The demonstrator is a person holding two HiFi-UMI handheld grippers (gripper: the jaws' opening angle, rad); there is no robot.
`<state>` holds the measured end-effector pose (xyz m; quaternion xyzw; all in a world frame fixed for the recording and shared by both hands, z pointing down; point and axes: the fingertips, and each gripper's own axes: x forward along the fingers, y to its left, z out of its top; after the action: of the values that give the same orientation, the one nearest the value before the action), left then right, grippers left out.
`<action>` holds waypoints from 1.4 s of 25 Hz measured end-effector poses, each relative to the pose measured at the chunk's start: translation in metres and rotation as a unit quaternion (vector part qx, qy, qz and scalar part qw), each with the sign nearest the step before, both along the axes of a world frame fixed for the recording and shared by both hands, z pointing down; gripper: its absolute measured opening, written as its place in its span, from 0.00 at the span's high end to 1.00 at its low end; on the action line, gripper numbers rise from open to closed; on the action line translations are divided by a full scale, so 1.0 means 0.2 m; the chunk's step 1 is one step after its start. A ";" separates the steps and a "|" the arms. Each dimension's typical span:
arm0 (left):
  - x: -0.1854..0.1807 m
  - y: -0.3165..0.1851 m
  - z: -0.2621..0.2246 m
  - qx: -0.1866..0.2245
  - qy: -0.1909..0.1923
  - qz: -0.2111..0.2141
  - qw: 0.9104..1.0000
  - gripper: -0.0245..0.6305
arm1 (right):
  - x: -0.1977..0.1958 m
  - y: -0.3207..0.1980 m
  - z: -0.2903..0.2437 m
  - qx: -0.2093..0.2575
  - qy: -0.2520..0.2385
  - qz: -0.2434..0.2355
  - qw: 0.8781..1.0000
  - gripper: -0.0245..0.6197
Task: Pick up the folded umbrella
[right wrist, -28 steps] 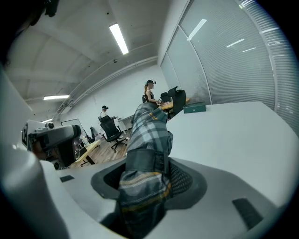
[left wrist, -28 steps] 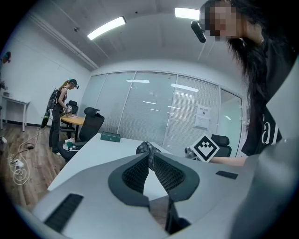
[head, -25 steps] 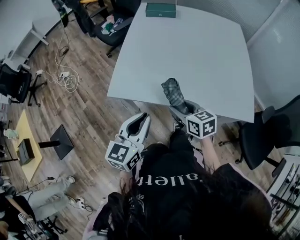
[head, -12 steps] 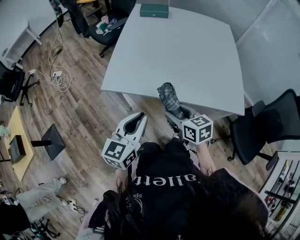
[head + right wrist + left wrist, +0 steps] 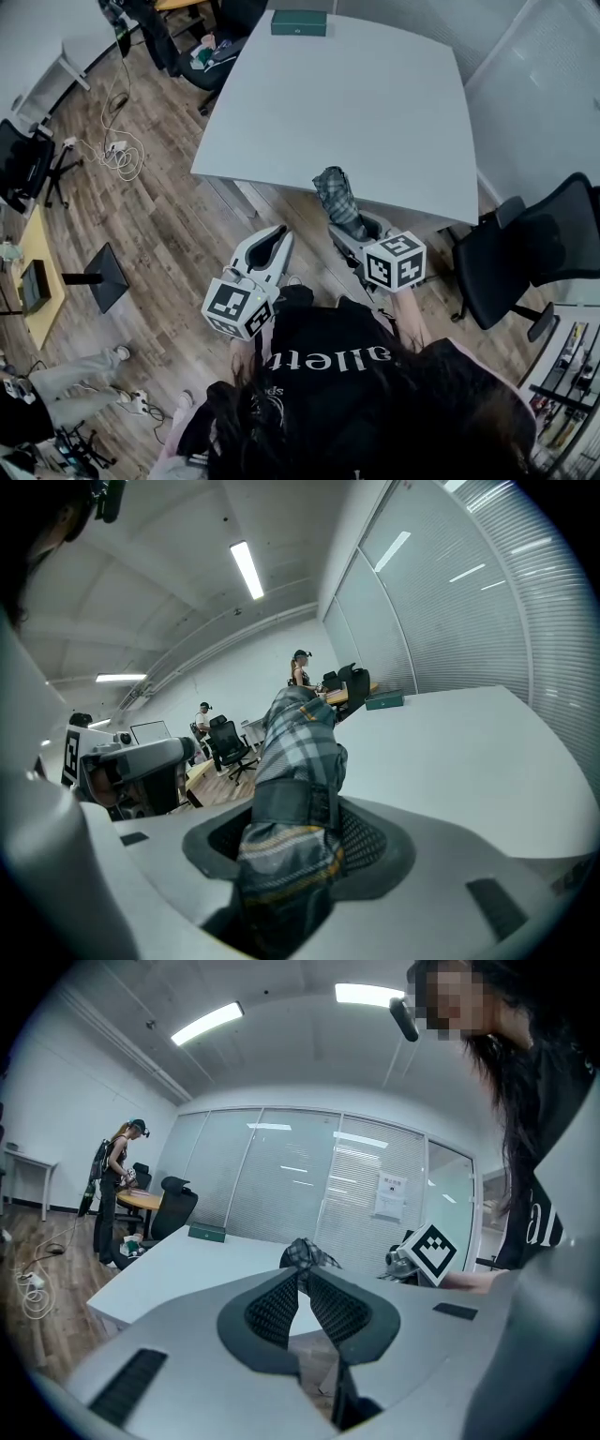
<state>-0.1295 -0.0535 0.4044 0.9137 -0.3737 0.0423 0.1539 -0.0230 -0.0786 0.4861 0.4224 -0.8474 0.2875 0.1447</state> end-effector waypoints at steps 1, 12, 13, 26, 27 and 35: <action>0.04 0.03 0.00 -0.002 -0.002 0.001 1.000 0.88 | 0.03 0.03 0.00 0.000 -0.002 -0.002 1.000 0.61; 0.37 0.42 0.05 -0.014 -0.016 0.001 1.000 0.88 | 0.29 0.42 0.03 -0.003 -0.013 -0.019 1.000 0.61; 0.40 0.46 0.06 -0.015 -0.016 0.001 1.000 0.88 | 0.31 0.45 0.03 -0.004 -0.016 -0.020 1.000 0.61; 0.61 0.69 0.09 -0.013 -0.022 -0.017 1.000 0.88 | 0.49 0.68 0.07 -0.007 -0.035 -0.044 0.998 0.61; 0.62 0.69 0.09 -0.012 -0.023 -0.018 1.000 0.88 | 0.50 0.69 0.07 -0.007 -0.035 -0.045 0.998 0.61; 0.66 0.71 0.08 -0.005 -0.028 -0.027 0.999 0.88 | 0.54 0.70 0.07 -0.004 -0.037 -0.054 0.998 0.61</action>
<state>0.0016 0.0880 0.4200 0.9010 -0.4021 0.0653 0.1494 0.0854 0.0609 0.4997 0.3648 -0.8723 0.2985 0.1304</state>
